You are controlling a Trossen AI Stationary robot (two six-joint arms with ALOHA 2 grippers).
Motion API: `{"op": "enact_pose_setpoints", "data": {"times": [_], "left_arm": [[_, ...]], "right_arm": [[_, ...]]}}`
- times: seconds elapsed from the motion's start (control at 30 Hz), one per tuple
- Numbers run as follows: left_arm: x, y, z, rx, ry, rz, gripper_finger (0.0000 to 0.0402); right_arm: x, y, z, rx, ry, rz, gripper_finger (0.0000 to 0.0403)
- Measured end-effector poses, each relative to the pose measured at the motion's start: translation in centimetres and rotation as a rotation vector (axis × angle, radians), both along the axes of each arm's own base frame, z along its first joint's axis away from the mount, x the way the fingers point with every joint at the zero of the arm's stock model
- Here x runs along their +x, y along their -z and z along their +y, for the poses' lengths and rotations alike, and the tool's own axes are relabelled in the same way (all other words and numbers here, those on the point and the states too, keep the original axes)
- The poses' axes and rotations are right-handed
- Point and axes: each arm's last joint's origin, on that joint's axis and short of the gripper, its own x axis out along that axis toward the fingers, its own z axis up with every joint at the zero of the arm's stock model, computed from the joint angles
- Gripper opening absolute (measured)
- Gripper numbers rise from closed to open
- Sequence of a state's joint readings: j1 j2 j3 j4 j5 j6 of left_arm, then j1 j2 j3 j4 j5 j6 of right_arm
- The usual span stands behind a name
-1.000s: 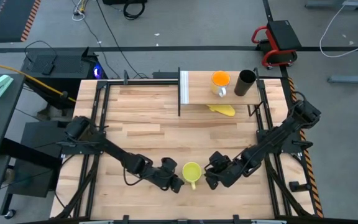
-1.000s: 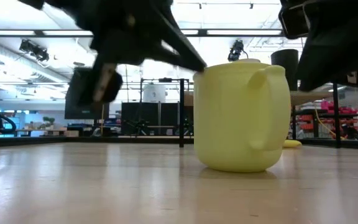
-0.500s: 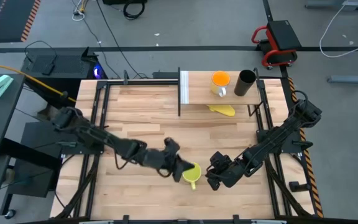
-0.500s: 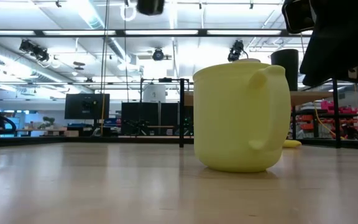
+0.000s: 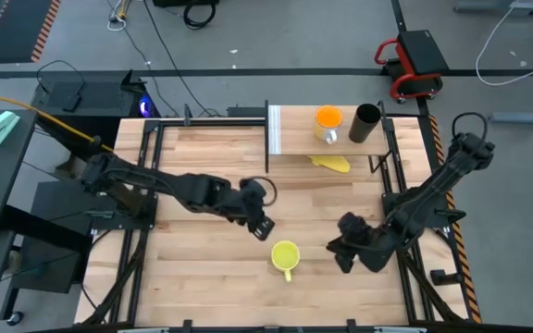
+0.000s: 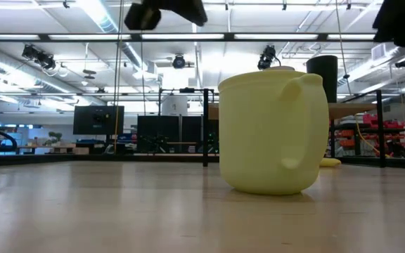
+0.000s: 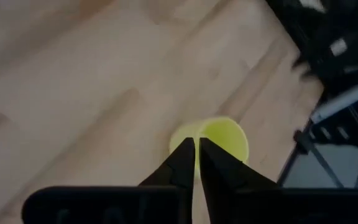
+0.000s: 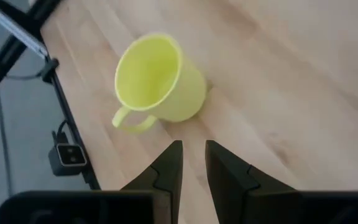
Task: Stack small to large cups/mugs on shelf
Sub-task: Put the yellow mug on the shelf
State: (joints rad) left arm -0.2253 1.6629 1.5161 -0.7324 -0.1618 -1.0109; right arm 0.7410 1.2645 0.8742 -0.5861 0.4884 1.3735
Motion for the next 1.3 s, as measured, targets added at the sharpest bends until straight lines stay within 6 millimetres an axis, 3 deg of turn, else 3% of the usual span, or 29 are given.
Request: {"op": "enact_pose_setpoints", "data": {"times": [0.17, 0.43, 0.8, 1.3], "left_arm": [[2.0, 3.6, -0.9, -0.080, 0.071, 0.110, 0.0030], [4.3, 6.8, -1.3, -0.134, 0.092, 0.128, 0.0032], [5.0, 7.2, -1.5, -0.150, 0.093, 0.094, 0.0066], [5.5, 8.9, -2.5, -0.183, 0.106, 0.129, 0.0068]], "right_arm": [[-1.0, -0.8, -0.2, -0.023, 0.024, -0.041, 0.0077], [-1.0, 0.0, 0.2, -0.034, 0.037, -0.005, 0.0077], [-0.9, 0.8, 0.5, -0.039, 0.057, 0.029, 0.0077], [-0.9, 0.8, 0.5, -0.048, 0.054, 0.035, 0.0085]]}}
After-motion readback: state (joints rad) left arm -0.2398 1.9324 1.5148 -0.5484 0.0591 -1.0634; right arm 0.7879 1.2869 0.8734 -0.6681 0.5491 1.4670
